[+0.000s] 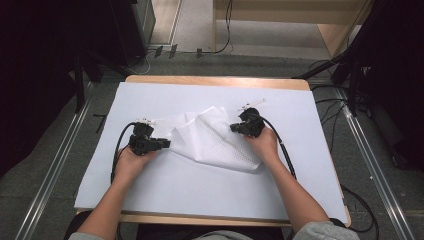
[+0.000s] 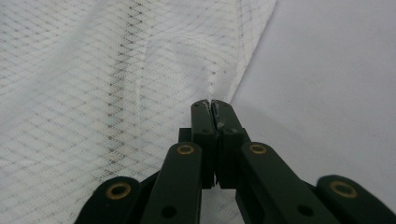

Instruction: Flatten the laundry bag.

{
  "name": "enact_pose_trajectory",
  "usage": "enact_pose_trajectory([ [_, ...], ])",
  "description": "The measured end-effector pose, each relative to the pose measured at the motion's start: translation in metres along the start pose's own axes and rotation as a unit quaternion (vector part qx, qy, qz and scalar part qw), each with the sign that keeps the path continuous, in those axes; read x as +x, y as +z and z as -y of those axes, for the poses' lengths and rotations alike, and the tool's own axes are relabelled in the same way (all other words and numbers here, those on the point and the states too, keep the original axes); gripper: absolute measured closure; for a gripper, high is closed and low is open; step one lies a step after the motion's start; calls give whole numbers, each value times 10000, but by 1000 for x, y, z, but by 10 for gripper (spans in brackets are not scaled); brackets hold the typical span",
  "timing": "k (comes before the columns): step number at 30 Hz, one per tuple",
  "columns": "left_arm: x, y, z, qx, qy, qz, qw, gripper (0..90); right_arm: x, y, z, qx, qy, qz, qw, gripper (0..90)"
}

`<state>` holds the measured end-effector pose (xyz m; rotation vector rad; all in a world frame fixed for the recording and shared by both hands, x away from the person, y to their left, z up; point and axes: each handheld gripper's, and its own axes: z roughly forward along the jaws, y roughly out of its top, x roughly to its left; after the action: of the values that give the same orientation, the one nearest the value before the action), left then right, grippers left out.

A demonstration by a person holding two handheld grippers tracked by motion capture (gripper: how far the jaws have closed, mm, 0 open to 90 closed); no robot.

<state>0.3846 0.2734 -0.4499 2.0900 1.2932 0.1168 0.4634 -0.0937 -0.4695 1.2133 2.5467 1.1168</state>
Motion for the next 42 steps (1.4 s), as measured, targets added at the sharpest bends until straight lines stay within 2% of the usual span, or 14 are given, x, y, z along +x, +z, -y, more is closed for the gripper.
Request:
enact_pose_trajectory([
  [4,3,1,0,-26,-47,53,10000,768,1,-2,-1,-24,53,57,10000,900],
  [11,4,3,-2,-74,-15,46,10000,769,8,-20,-8,-280,5,-76,9996,900],
  [14,4,3,-3,-29,10,42,10000,768,14,-30,-10,-350,-78,-181,9992,900],
  [19,8,3,-5,-13,-128,168,9998,742,30,-48,-11,-438,-203,-402,9980,900],
  [21,9,2,-5,4,-105,164,9998,738,38,-54,-10,-459,-266,-503,9973,900],
  [25,13,-4,-8,-84,-223,209,9995,724,53,-63,-6,-495,-386,-677,9957,900],
  [31,14,-15,-10,-164,-142,67,9997,701,72,-66,1,-448,-556,-881,9936,900],
  [42,30,-30,-11,-317,-315,-141,9989,640,98,-63,16,-295,-791,-1179,9894,900],
])
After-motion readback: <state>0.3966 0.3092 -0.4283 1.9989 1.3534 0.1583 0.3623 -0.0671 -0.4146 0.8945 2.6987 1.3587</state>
